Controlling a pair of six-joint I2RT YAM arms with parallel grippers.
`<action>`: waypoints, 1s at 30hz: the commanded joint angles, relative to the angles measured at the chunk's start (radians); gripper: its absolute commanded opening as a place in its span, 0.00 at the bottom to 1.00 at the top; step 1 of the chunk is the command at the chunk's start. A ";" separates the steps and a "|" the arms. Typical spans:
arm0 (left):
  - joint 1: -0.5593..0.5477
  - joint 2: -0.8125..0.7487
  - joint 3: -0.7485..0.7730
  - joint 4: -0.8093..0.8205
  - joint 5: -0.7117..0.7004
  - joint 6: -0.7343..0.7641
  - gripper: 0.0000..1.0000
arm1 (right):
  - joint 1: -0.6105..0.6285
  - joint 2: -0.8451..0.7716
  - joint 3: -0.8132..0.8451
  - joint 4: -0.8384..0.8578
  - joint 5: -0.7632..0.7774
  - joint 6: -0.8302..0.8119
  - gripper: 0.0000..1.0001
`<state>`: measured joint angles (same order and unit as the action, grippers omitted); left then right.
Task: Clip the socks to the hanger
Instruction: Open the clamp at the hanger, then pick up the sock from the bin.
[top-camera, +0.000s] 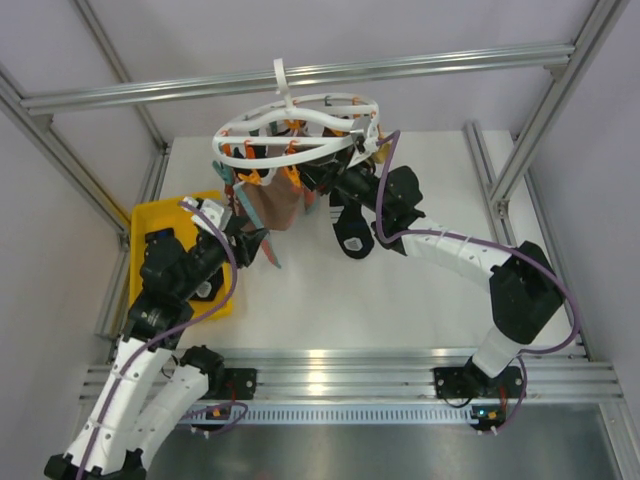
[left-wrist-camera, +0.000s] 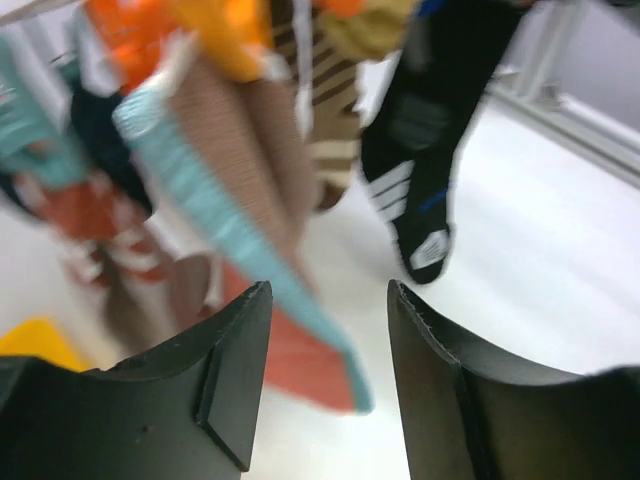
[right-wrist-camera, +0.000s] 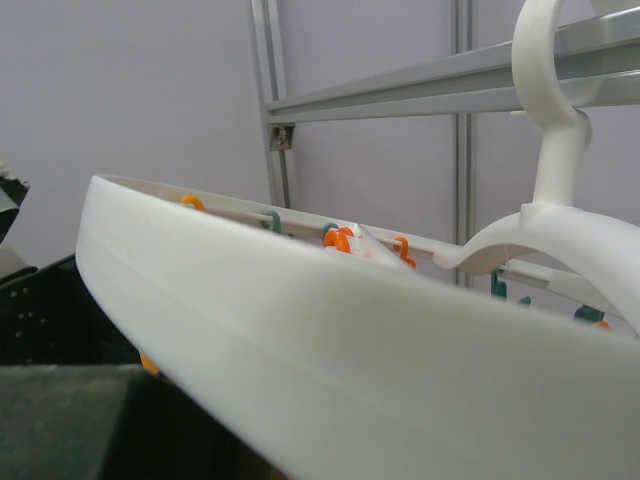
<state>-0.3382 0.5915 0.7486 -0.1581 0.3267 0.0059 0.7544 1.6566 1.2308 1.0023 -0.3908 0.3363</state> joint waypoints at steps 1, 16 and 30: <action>0.027 0.008 0.112 -0.320 -0.247 0.005 0.55 | -0.015 -0.046 0.035 0.070 0.092 -0.043 0.00; 0.590 0.431 0.376 -0.705 -0.208 -0.305 0.57 | -0.027 -0.066 0.009 0.055 0.115 -0.042 0.00; 0.818 0.798 0.307 -0.405 -0.188 0.068 0.70 | -0.029 -0.073 0.004 0.029 0.122 -0.037 0.00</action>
<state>0.4751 1.3560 1.0714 -0.6685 0.1413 -0.0219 0.7544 1.6382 1.2152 0.9749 -0.3676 0.3252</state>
